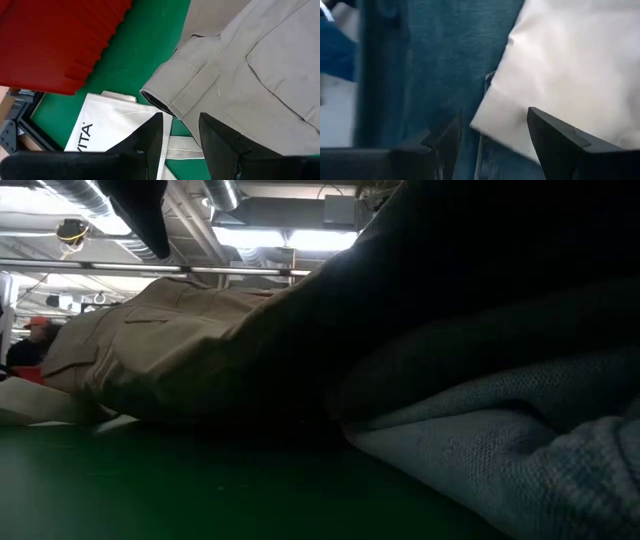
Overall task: Fold Laundry from Bin
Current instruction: Fold the brown shorts
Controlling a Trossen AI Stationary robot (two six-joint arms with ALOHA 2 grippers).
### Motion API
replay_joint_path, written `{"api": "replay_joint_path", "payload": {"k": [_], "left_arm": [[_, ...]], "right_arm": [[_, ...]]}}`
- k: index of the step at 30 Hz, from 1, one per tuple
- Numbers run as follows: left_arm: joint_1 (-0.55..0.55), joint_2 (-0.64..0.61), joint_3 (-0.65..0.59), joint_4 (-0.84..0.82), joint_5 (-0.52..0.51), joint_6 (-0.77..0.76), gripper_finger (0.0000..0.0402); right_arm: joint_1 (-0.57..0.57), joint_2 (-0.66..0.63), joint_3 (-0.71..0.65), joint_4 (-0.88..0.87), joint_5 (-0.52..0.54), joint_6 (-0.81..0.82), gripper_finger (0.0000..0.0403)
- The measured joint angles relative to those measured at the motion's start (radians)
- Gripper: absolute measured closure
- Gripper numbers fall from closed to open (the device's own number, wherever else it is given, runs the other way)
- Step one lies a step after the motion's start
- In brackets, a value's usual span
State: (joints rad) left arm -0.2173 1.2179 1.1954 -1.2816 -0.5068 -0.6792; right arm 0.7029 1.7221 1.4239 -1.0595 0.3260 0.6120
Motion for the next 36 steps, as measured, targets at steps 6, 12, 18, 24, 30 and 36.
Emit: {"api": "replay_joint_path", "payload": {"k": [6, 12, 18, 24, 30, 36], "left_arm": [[0.000, 0.000, 0.000, 0.011, 0.000, -0.002, 0.0280], [0.000, 0.000, 0.000, 0.019, 0.000, -0.003, 0.0280], [0.000, 0.000, 0.000, 0.019, 0.009, 0.000, 0.0280], [-0.018, 0.000, 0.000, 0.019, 0.063, 0.010, 0.0280], [-0.090, 0.000, 0.000, 0.030, 0.122, 0.034, 0.0280], [-0.198, 0.000, 0.000, 0.146, 0.207, -0.022, 0.0280]], "right_arm": [[-0.003, 0.013, 0.000, 0.018, 0.022, 0.000, 0.0178], [-0.003, 0.013, 0.000, 0.012, -0.041, 0.009, 0.0226], [-0.003, 0.013, 0.000, 0.011, -0.057, 0.009, 0.0321], [-0.003, 0.012, 0.000, 0.011, -0.057, 0.011, 0.0394], [-0.003, 0.010, 0.064, -0.049, -0.052, 0.016, 0.0384], [-0.003, 0.008, 0.186, -0.185, -0.008, 0.010, 0.0394]]}}
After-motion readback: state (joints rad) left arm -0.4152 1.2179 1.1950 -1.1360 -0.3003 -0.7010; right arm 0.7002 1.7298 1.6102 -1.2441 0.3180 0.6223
